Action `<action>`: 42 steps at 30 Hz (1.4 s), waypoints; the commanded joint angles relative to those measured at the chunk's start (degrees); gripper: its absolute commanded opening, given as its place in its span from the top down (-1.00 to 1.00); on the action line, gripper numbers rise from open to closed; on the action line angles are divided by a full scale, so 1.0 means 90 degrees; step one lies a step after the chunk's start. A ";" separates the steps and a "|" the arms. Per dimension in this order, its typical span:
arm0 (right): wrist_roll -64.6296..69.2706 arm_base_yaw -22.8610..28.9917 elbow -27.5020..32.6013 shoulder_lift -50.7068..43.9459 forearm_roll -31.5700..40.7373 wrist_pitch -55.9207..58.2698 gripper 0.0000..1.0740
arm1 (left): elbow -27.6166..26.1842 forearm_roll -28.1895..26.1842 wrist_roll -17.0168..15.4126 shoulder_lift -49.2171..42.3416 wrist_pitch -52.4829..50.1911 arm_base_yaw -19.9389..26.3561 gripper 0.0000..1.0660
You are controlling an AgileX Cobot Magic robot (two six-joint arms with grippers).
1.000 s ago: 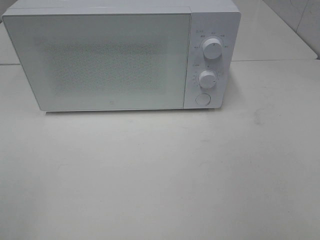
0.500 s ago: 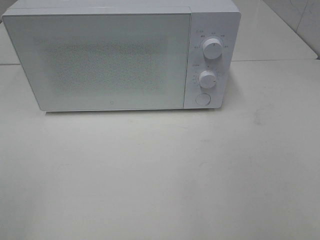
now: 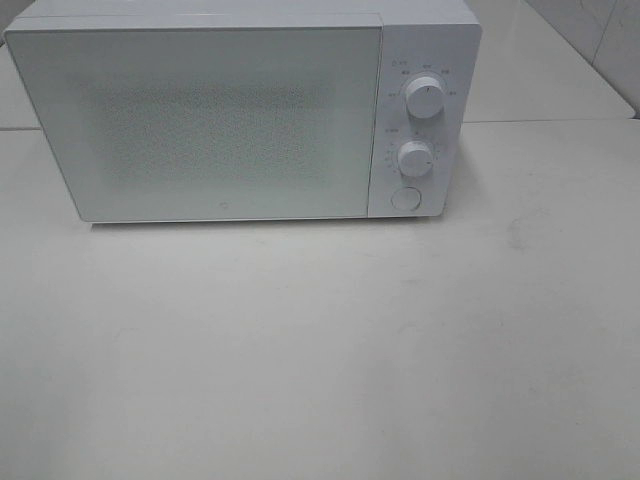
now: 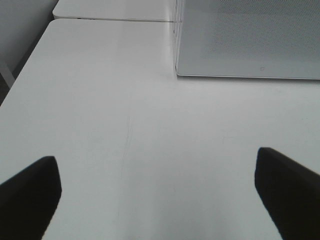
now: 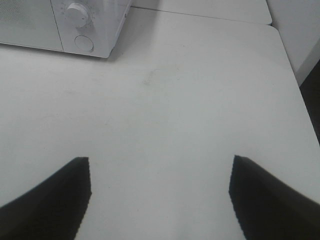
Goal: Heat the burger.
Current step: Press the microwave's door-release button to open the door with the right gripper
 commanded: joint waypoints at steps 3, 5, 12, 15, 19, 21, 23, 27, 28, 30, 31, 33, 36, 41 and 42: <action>0.0038 -0.0038 0.0000 -0.0178 -0.0025 -0.0057 -0.42 | 0.0006 -0.0032 -0.0032 -0.0127 0.0019 0.0019 -0.83; 0.0038 -0.0038 0.0000 -0.0178 -0.0025 -0.0057 -0.42 | 0.0006 -0.0032 -0.0032 -0.0127 0.0019 0.0019 -0.83; 0.0038 -0.0038 0.0000 -0.0178 -0.0025 -0.0057 -0.42 | 0.0006 -0.0032 -0.0032 -0.0127 0.0019 0.0019 -0.83; 0.0038 -0.0038 0.0000 -0.0178 -0.0025 -0.0057 -0.42 | 0.0006 -0.0032 -0.0032 -0.0127 0.0019 0.0019 -0.83; 0.0038 -0.0038 0.0000 -0.0178 -0.0025 -0.0057 -0.42 | 0.0006 -0.0032 -0.0032 -0.0127 0.0019 0.0019 -0.83; 0.0038 -0.0038 -0.0006 -0.0178 -0.0025 -0.0064 -0.42 | 0.0006 -0.0032 -0.0032 -0.0127 0.0019 0.0019 -0.83; 0.0038 -0.0038 0.0000 -0.0115 -0.0025 -0.0064 -0.42 | 0.0006 -0.0032 -0.0032 -0.0127 0.0019 0.0019 -0.83; 0.0045 -0.0038 -0.0057 0.0057 -0.0025 -0.0121 -0.42 | 0.0006 -0.0032 -0.0032 -0.0127 0.0019 0.0019 -0.83; 0.0045 -0.0038 -0.0146 0.0261 -0.0025 -0.0274 -0.42 | 0.0006 -0.0032 -0.0032 -0.0127 0.0019 0.0019 -0.83; 0.0045 -0.0038 -0.0204 0.0376 -0.0025 -0.0407 -0.42 | 0.0006 -0.0032 -0.0032 -0.0127 0.0019 0.0019 -0.83; 0.0045 -0.0038 -0.0204 0.0376 -0.0025 -0.0407 -0.42 | 0.0006 -0.0032 -0.0032 -0.0127 0.0019 0.0019 -0.83; 0.0051 -0.0038 -0.0280 0.0809 0.0013 -0.1108 -0.42 | 0.0006 -0.0032 -0.0032 -0.0127 0.0019 0.0019 -0.83; 0.0051 -0.0038 -0.0280 0.1076 0.0045 -0.1483 -0.42 | 0.0006 -0.0032 -0.0032 -0.0127 0.0019 0.0019 -0.83; 0.0051 -0.0038 -0.0267 0.1884 0.0038 -0.2623 -0.42 | 0.0006 -0.0032 -0.0032 -0.0127 0.0019 0.0019 -0.83; 0.0051 -0.0038 -0.0267 0.1884 0.0038 -0.2623 -0.42 | 0.0006 -0.0032 -0.0032 -0.0127 0.0019 0.0019 -0.83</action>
